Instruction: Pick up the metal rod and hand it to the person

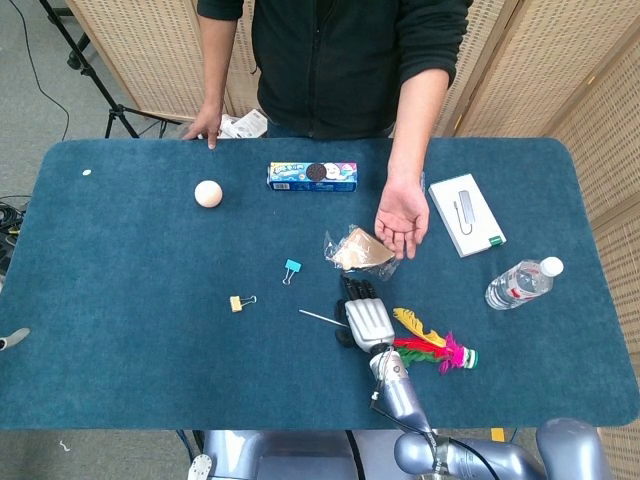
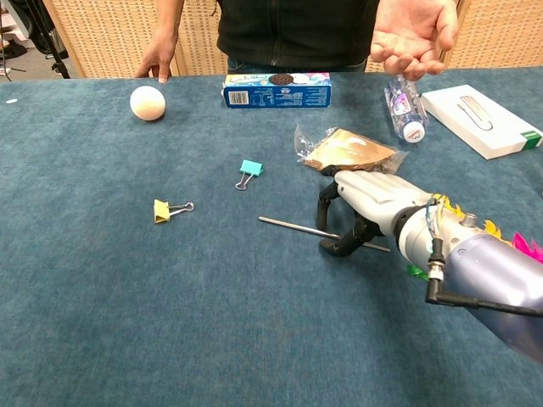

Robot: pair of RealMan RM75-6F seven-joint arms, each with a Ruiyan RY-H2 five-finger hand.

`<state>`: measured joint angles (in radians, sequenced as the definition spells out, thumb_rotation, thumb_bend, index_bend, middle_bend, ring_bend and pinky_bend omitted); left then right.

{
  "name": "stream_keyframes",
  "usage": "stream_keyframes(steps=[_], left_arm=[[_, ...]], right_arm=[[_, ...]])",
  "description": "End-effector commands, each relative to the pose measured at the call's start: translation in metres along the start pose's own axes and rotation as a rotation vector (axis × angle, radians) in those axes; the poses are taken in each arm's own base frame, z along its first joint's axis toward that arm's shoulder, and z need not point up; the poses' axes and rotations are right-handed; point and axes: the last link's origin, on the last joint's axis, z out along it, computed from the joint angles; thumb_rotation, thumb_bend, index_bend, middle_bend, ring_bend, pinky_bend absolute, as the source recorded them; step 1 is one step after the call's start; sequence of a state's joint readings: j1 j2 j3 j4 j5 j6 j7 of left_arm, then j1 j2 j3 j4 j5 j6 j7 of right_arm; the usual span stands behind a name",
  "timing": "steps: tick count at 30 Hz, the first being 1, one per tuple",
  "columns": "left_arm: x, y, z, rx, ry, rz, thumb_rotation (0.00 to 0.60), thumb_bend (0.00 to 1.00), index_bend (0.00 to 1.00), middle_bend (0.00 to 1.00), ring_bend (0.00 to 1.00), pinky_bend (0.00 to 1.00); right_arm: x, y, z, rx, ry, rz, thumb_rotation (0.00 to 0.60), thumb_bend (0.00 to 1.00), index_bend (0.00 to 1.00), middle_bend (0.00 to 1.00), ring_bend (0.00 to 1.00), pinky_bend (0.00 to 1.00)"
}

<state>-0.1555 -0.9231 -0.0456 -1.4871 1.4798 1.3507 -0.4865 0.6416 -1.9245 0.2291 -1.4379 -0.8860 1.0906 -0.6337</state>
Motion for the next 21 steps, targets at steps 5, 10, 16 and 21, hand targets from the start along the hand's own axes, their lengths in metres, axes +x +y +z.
stream_keyframes(steps=[5,10,16,21], left_arm=[[-0.0001,0.0,0.0001,0.0,-0.002,-0.001,0.6,0.14,0.0,0.0,0.0,0.0],[-0.0004,0.0005,0.0001,-0.002,-0.006,-0.002,0.6,0.14,0.0,0.0,0.0,0.0],[-0.001,0.0007,0.0007,-0.003,-0.009,0.003,0.6,0.14,0.0,0.0,0.0,0.0],[-0.0009,0.0008,0.0008,-0.004,-0.009,0.005,0.6,0.14,0.0,0.0,0.0,0.0]], right_arm=[[-0.0002,0.0008,0.0016,-0.004,-0.006,-0.002,0.6,0.41,0.49,0.0,0.0,0.0],[-0.0016,0.0009,0.0021,-0.004,-0.006,-0.012,0.6,0.41,0.56,0.0,0.0,0.0],[-0.0042,0.0014,0.0026,-0.006,-0.01,-0.026,0.6,0.49,0.62,0.0,0.0,0.0],[-0.0033,0.0011,0.0015,-0.002,-0.003,-0.027,0.6,0.57,0.65,0.0,0.0,0.0]])
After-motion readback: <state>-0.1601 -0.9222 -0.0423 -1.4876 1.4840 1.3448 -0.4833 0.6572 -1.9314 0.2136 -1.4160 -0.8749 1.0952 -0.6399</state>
